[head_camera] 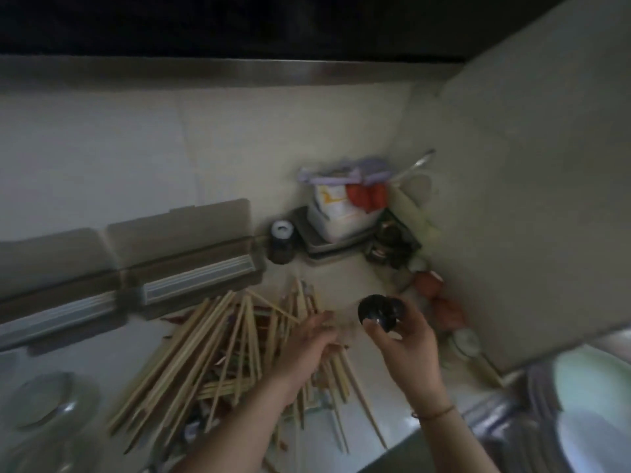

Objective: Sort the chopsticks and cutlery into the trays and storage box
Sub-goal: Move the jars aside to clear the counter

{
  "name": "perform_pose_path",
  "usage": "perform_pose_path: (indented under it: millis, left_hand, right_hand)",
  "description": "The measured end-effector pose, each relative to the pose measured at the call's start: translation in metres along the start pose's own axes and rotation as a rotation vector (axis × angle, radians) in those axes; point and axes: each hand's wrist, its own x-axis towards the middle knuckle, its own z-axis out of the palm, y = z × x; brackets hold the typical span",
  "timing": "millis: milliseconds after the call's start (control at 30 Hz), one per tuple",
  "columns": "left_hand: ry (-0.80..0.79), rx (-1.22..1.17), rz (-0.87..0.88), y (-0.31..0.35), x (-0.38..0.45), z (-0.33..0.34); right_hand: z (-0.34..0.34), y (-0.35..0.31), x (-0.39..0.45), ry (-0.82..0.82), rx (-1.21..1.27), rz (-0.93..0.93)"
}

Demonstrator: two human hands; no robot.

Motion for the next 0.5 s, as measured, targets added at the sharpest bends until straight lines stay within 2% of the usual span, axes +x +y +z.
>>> perform_pose_path:
  millis: [200, 367, 500]
  left_hand:
    - [-0.281, 0.245, -0.165, -0.024, 0.029, 0.089]
    - [-0.382, 0.095, -0.388, -0.037, 0.038, 0.148]
    - [-0.446, -0.006, -0.458, -0.045, 0.045, 0.172]
  right_hand:
    - [-0.067, 0.054, -0.017, 0.296, -0.021, 0.144]
    - [-0.095, 0.093, -0.025, 0.403, -0.036, 0.229]
    - [-0.109, 0.112, -0.03, 0.459, -0.06, 0.237]
